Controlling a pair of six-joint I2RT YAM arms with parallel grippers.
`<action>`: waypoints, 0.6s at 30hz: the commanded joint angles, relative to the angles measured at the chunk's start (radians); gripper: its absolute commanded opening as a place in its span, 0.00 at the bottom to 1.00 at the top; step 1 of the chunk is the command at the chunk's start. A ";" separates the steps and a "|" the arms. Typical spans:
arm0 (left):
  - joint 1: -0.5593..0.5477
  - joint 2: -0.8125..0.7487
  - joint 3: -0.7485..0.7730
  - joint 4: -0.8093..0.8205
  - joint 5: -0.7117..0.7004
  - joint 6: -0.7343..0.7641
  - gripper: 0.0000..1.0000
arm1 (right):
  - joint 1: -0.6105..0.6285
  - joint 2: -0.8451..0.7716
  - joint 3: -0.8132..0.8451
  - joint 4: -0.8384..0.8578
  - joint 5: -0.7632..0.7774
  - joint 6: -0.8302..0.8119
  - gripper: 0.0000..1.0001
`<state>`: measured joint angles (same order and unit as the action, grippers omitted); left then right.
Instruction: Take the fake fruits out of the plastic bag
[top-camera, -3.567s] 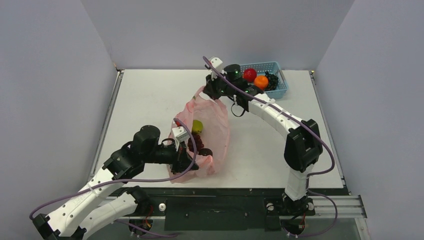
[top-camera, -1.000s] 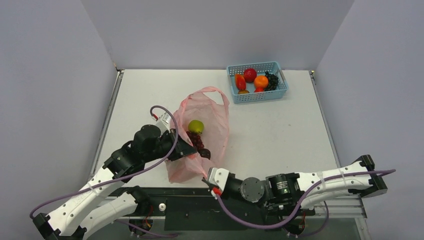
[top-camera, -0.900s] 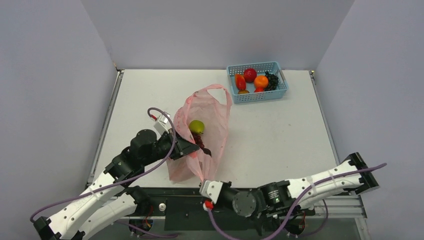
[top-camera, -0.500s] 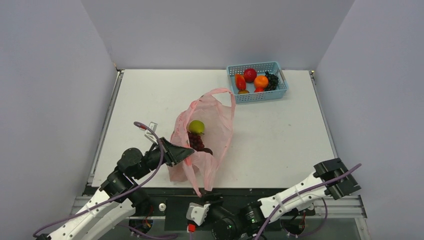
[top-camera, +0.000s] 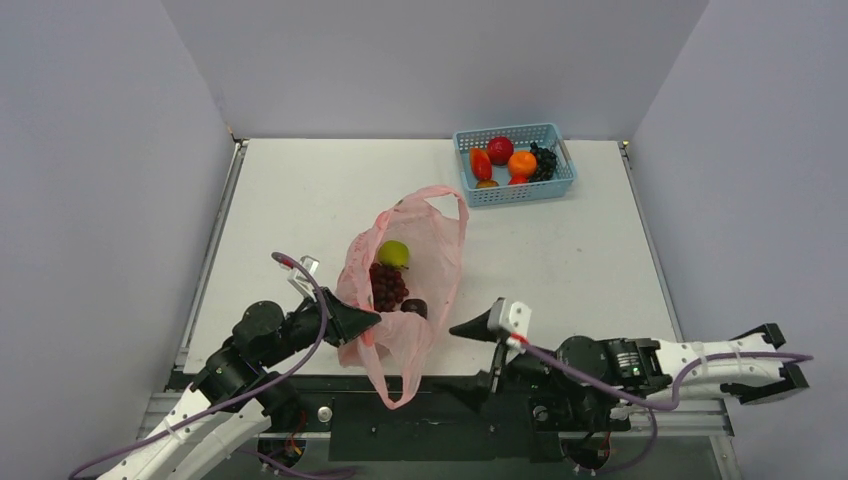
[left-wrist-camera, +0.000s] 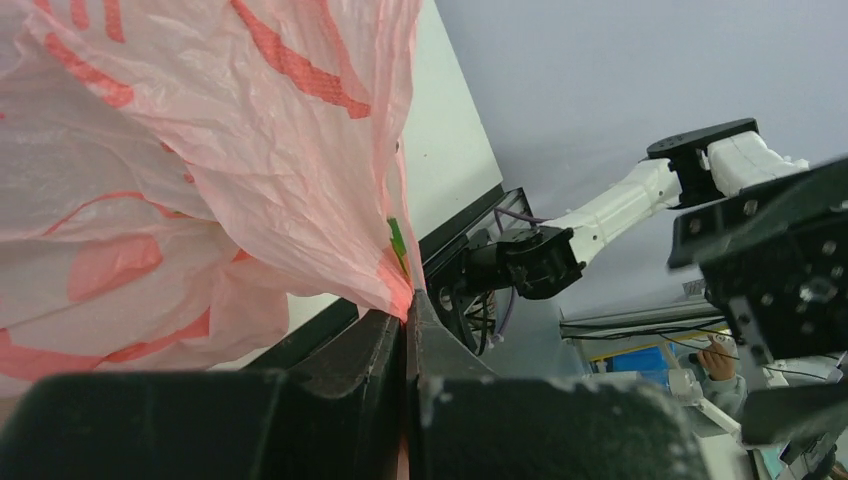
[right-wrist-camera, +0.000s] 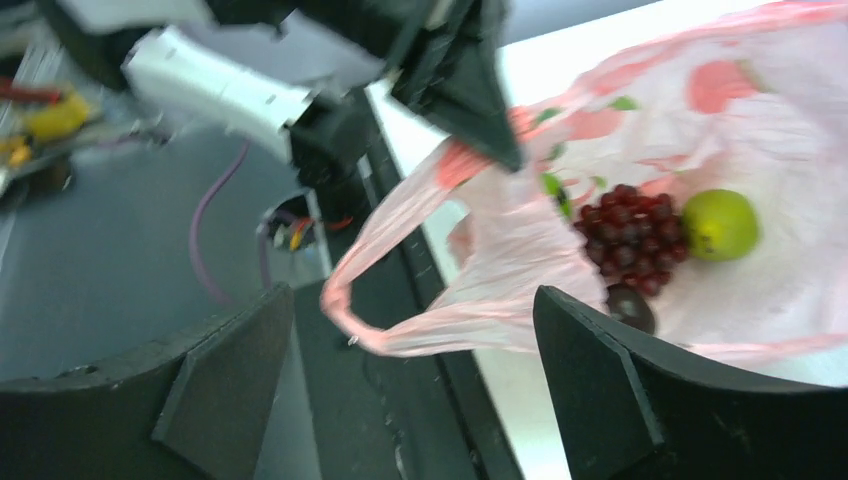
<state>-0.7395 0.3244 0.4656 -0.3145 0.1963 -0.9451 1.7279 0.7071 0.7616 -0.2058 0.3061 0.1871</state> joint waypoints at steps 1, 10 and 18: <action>0.004 -0.006 0.027 -0.022 0.019 0.046 0.00 | -0.212 -0.003 0.055 -0.055 -0.133 0.142 0.84; 0.004 0.050 0.038 -0.088 0.047 0.032 0.00 | -0.588 0.444 0.225 -0.091 -0.280 0.226 0.62; 0.004 0.071 0.002 -0.161 0.082 -0.129 0.00 | -0.699 0.662 0.174 0.134 -0.297 0.174 0.57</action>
<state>-0.7395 0.4137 0.4667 -0.4538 0.2455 -0.9676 1.0618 1.3254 0.9329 -0.2157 0.0353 0.3805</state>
